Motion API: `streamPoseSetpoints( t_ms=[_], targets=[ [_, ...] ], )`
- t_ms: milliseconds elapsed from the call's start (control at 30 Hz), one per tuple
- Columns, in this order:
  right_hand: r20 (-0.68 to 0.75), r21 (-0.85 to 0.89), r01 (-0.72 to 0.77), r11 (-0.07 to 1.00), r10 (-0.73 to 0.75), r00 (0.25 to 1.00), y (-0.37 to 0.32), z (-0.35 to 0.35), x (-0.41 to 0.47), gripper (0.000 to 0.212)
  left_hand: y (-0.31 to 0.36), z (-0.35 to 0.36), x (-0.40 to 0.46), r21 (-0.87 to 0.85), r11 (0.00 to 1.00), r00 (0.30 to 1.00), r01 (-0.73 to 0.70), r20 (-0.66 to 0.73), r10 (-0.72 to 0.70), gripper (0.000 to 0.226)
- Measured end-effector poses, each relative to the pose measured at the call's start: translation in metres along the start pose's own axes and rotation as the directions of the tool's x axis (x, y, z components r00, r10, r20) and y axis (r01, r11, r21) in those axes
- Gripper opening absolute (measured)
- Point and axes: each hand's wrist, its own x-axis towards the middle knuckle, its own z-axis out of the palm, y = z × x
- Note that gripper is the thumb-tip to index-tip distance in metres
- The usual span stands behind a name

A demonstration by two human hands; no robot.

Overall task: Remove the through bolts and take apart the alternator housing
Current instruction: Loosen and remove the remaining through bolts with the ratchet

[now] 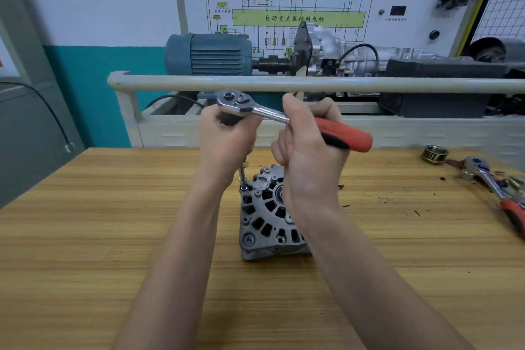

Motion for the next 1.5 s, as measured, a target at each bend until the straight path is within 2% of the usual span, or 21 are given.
streamPoseSetpoints(
  t_ms=[67,167,267,333,367,433,533,633,700,767,833,933,967,1033,1100,1167,1233,1300,1367,1400,1500],
  targets=[
    [0.0,-0.001,-0.006,1.0,0.006,1.0,-0.003,-0.001,0.005,0.038,0.001,0.003,-0.002,0.028,1.0,1.0,-0.002,-0.029,0.003,0.026],
    [0.126,-0.047,-0.175,0.983,0.179,0.976,-0.014,-0.005,0.033,0.041,0.002,-0.01,0.001,-0.003,1.0,0.986,-0.018,0.166,0.018,0.032],
    [0.274,-0.181,-0.396,0.9,0.433,0.859,-0.024,-0.001,0.062,0.047,0.001,-0.021,0.003,-0.066,0.998,0.922,0.006,0.387,0.02,0.032],
    [0.31,-0.226,-0.46,0.858,0.511,0.802,-0.026,0.002,0.069,0.051,0.001,-0.019,0.002,-0.054,0.997,0.904,0.046,0.427,-0.019,0.035],
    [0.298,-0.213,-0.469,0.857,0.514,0.804,-0.026,0.003,0.07,0.052,0.001,-0.017,0.002,-0.042,0.997,0.916,0.059,0.399,-0.037,0.037],
    [0.233,-0.12,-0.424,0.898,0.441,0.867,-0.022,0.001,0.062,0.049,0.001,-0.011,0.002,-0.026,0.998,0.963,0.064,0.264,-0.055,0.04],
    [0.103,-0.024,-0.164,0.986,0.166,0.981,-0.008,-0.007,0.031,0.042,-0.001,0.003,0.0,0.025,0.999,0.998,0.031,-0.052,-0.029,0.028],
    [0.048,0.02,0.047,0.999,-0.047,0.998,0.001,-0.008,0.008,0.039,-0.003,0.016,-0.005,0.029,0.999,0.979,0.019,-0.205,-0.013,0.028],
    [0.067,0.021,0.015,1.0,-0.016,0.998,-0.003,-0.007,0.013,0.04,-0.003,0.011,-0.004,0.018,0.999,0.99,0.029,-0.142,-0.027,0.031],
    [0.116,-0.02,-0.129,0.991,0.13,0.985,-0.011,-0.006,0.031,0.04,0.0,-0.002,0.0,-0.001,0.999,0.997,0.033,0.071,-0.032,0.031],
    [0.194,-0.092,-0.312,0.946,0.325,0.926,-0.02,-0.004,0.052,0.043,0.0,-0.015,0.003,-0.038,0.999,0.958,0.024,0.287,-0.013,0.03],
    [0.278,-0.222,-0.464,0.858,0.512,0.813,-0.027,0.001,0.072,0.045,-0.001,-0.019,0.003,-0.058,0.996,0.906,0.074,0.421,-0.043,0.031],
    [0.288,-0.228,-0.472,0.852,0.522,0.803,-0.026,0.002,0.072,0.046,-0.001,-0.018,0.002,-0.056,0.995,0.9,0.088,0.431,-0.055,0.033],
    [0.262,-0.159,-0.447,0.88,0.474,0.841,-0.023,0.002,0.067,0.046,-0.001,-0.015,0.003,-0.065,0.993,0.916,0.103,0.396,-0.069,0.037],
    [0.194,-0.063,-0.328,0.943,0.334,0.922,-0.016,-0.002,0.053,0.042,-0.002,-0.011,0.003,-0.057,0.994,0.961,0.093,0.267,-0.075,0.039],
    [0.097,-0.002,-0.163,0.987,0.163,0.982,-0.008,-0.006,0.033,0.038,-0.004,-0.003,0.002,-0.007,0.998,0.995,0.062,0.078,-0.061,0.035],
    [0.02,0.023,-0.027,0.999,0.027,0.999,-0.002,-0.007,0.016,0.037,-0.005,0.009,-0.001,0.058,0.998,0.997,0.03,-0.071,-0.025,0.028],
    [-0.009,0.024,0.03,0.999,-0.03,1.0,-0.002,-0.007,0.01,0.037,-0.005,0.016,-0.004,0.085,0.996,0.992,0.016,-0.124,-0.006,0.024],
    [0.028,0.021,-0.026,0.999,0.026,0.999,-0.007,-0.007,0.018,0.039,-0.004,0.012,-0.004,0.09,0.996,0.997,0.03,-0.079,-0.023,0.024],
    [0.068,0.01,-0.095,0.995,0.095,0.993,-0.012,-0.006,0.026,0.04,-0.003,0.005,-0.002,0.08,0.996,0.999,0.037,-0.012,-0.036,0.026],
    [0.201,-0.095,-0.347,0.933,0.359,0.911,-0.023,-0.004,0.054,0.047,-0.001,-0.013,0.002,-0.007,1.0,0.957,0.024,0.288,-0.021,0.033]
  ],
)
